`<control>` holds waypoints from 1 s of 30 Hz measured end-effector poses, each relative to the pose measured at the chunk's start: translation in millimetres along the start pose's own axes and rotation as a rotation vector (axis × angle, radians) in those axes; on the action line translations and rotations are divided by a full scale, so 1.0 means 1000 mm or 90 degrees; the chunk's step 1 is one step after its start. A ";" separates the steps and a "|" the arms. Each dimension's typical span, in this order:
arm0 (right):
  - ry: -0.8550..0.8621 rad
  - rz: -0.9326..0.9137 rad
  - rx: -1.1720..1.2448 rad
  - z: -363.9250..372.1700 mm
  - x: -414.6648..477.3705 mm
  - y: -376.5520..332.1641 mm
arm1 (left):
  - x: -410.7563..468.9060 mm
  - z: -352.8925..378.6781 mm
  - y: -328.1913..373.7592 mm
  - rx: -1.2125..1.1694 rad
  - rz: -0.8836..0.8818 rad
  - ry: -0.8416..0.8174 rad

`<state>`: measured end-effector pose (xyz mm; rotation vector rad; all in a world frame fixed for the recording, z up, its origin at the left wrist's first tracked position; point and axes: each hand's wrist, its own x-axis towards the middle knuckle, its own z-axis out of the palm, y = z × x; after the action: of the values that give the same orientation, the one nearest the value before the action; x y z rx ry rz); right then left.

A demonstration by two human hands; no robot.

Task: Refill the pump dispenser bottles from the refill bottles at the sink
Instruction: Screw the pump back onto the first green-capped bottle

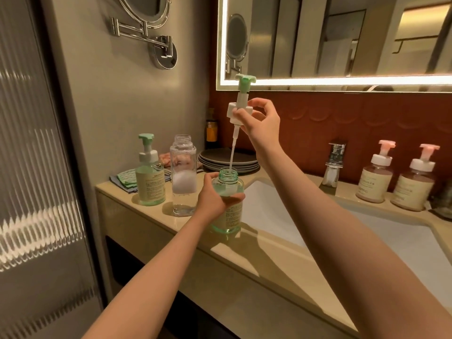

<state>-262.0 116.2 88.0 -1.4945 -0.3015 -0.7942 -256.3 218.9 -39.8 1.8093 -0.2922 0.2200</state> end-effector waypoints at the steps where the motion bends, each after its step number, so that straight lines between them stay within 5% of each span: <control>1: -0.010 0.000 0.001 0.001 -0.004 0.002 | 0.001 0.000 -0.001 -0.002 -0.001 -0.001; 12: -0.132 0.121 -0.045 -0.017 -0.055 0.053 | 0.001 0.000 -0.004 -0.001 -0.014 0.004; 30: -0.202 0.031 -0.284 -0.029 -0.067 0.061 | 0.003 0.000 -0.007 -0.031 -0.005 -0.008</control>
<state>-280.1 100.7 -3.7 -2.0474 -0.3360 -0.6054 -251.0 220.4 -45.4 1.7634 -0.2970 0.1934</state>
